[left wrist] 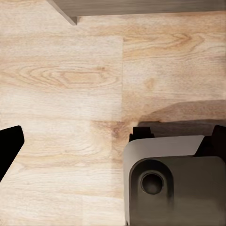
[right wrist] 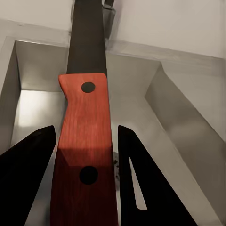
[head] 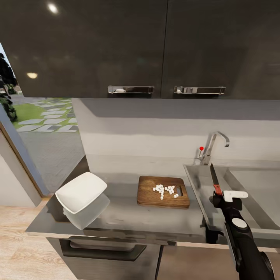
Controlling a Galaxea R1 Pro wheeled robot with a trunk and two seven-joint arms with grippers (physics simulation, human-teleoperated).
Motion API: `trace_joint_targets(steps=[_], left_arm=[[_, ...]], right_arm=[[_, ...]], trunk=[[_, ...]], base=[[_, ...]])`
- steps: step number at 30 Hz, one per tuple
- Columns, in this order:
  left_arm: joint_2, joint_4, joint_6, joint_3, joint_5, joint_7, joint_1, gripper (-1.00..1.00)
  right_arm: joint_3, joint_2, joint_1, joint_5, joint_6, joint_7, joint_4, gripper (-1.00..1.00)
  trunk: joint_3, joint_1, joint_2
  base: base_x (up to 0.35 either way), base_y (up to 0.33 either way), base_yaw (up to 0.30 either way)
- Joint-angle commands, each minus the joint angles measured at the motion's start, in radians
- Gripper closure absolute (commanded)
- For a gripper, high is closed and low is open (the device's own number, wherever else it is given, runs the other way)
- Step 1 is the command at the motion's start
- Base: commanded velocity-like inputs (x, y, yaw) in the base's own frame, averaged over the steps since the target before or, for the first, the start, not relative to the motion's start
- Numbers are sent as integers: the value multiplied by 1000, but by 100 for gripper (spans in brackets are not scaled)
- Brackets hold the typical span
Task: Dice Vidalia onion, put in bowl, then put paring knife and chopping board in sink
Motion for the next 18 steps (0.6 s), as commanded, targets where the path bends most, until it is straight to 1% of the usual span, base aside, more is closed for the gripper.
trace_joint_targets(steps=[1,4,7,11,18], left_arm=[[-1,3,-6,-8,7,0,-1,-100],[-1,3,-6,-8,7,0,-2,-100],[0,3,-6,-8,6,0,-1,-100],[1,3,-6,-8,6,0,-1,-100],[1,3,-6,-8,6,0,-1,-100]], right_arm=[[0,0,-1,10,6,-1,-1,100],[-2,-3,-1,9,6,-2,-1,100],[-2,-13,-1,-2,7,-2,-1,100],[-2,-15,-1,-10,7,-2,-9,100],[-2,-16,-1,-11,8,-2,-17,100]], trunk=[[-1,0,-1],[-1,0,-1],[-1,0,-1],[-1,0,-1],[-1,0,-1]], base=[[0,0,0],[0,0,0],[0,0,0],[0,0,0],[0,0,0]])
